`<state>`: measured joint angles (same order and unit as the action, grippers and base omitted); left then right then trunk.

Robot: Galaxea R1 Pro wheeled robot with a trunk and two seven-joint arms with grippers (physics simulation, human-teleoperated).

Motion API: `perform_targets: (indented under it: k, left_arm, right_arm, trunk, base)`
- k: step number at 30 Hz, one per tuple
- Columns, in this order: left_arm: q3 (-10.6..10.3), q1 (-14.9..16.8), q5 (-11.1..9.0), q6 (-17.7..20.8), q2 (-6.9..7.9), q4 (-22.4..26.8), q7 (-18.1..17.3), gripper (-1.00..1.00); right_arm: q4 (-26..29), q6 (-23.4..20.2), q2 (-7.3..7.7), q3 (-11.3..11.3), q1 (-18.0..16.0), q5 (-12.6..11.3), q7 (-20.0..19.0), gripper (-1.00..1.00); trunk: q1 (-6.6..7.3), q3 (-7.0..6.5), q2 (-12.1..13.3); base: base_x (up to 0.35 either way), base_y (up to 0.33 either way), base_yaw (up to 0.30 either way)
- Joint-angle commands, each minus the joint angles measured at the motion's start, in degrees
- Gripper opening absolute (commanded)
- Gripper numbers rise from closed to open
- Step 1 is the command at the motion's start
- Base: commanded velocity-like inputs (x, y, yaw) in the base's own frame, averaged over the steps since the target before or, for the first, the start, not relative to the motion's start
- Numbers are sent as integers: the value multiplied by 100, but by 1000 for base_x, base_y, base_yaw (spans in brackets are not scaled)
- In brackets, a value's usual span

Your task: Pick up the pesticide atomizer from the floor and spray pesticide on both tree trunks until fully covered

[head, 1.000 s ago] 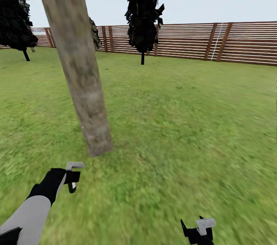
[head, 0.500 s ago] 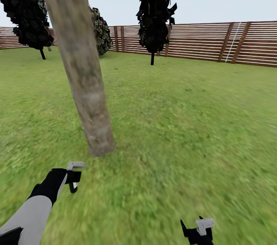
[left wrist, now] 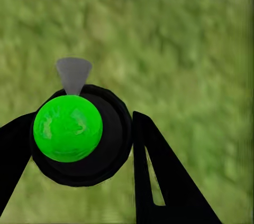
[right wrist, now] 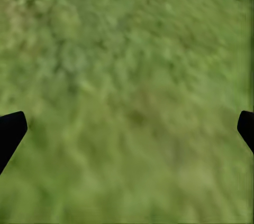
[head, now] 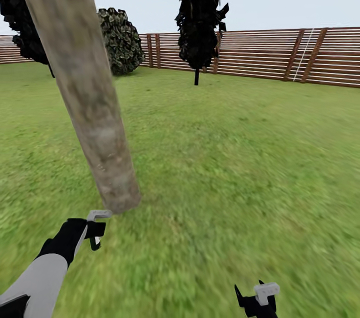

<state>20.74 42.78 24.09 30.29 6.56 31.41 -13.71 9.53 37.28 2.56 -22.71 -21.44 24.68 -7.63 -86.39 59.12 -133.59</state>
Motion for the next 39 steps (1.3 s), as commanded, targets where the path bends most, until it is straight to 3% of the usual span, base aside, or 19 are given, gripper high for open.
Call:
perform_targets:
  k: [1, 19, 28, 39]
  left_arm:
    - [35, 5, 60, 20, -5, 13, -54, -100]
    - [35, 4, 52, 20, -13, 12, -52, -100]
    - [35, 3, 51, 20, -14, 14, -52, -100]
    - [35, 3, 51, 20, -14, 6, -52, -100]
  right_arm:
    - [-4, 16, -1, -50, -4, 10, -47, 100]
    - [-4, 16, -1, -50, -1, 10, -48, 100]
    - [-4, 16, -1, -50, -2, 10, -50, 100]
    - [-4, 16, -1, -50, -2, 10, -48, 100]
  trunk:
    - [-2, 5, -2]
    - [-2, 5, -2]
    - [-2, 5, -2]
    - [-2, 5, -2]
  base:
    - [241, -185, 5]
    - [37, -266, 258]
    - [0, -274, 63]
    - [101, -270, 206]
